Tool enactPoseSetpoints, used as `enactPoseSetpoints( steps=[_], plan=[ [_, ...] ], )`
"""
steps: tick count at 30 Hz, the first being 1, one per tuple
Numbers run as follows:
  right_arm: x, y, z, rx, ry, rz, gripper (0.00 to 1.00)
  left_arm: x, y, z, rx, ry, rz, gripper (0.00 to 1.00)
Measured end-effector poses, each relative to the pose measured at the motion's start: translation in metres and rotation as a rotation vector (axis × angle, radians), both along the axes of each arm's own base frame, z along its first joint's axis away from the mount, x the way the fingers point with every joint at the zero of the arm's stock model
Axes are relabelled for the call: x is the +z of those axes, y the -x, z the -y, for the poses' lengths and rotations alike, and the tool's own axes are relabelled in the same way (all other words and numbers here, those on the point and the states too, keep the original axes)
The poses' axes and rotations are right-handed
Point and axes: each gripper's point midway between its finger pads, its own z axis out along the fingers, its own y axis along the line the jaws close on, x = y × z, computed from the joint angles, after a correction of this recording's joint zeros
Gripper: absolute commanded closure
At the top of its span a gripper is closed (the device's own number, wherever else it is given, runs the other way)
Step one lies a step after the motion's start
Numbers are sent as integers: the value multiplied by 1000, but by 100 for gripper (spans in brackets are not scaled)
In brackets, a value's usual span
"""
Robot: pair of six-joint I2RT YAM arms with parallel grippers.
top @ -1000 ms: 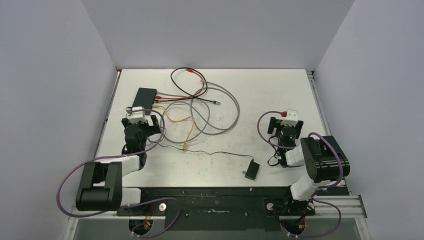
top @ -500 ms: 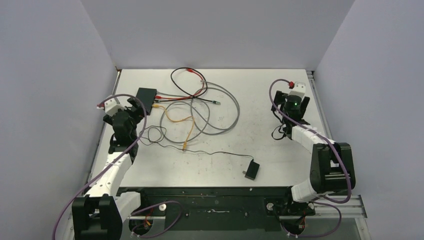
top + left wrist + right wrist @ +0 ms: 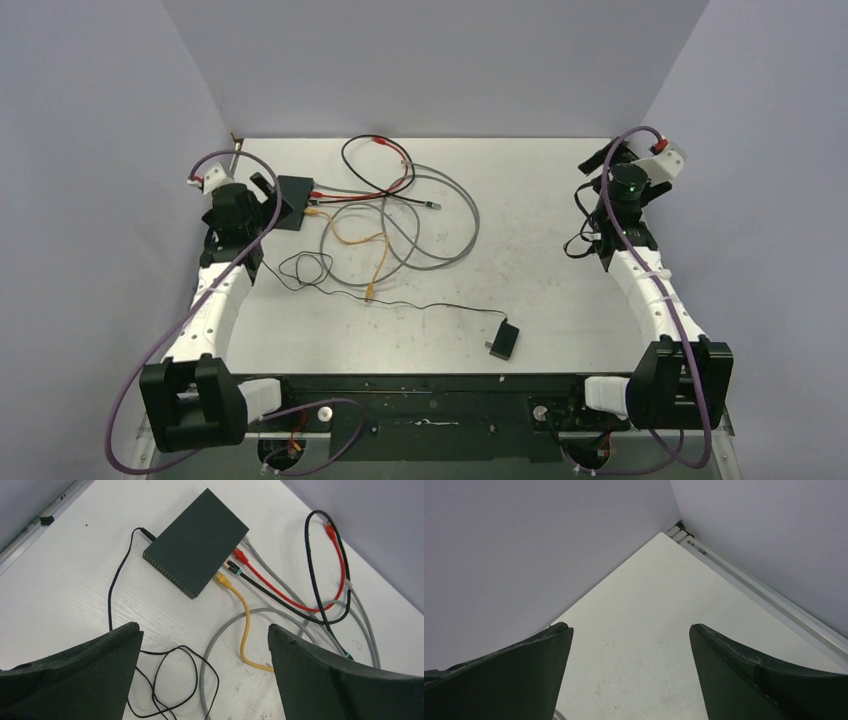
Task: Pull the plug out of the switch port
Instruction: Move the switch port to the center of the board.
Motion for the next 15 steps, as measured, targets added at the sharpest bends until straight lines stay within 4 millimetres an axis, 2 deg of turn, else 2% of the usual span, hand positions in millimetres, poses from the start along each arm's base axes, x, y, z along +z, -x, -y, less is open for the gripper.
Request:
enactPoseSetpoints(
  steps=[3,7,11,15],
  plan=[
    [-11,5,13,-41,-46,-29,10,-12,-8,2,-30,15,-113,4],
    [-33,10,12,-44,-118,-107,10,-33,-20,-1,-40,35,-275,4],
    [-49,14,10,-22,-177,-163,10,-60,-15,-13,-7,55,-449,4],
    [-52,13,1,53,-229,-173,10,-80,-8,-24,-7,85,-557,4]
  ],
)
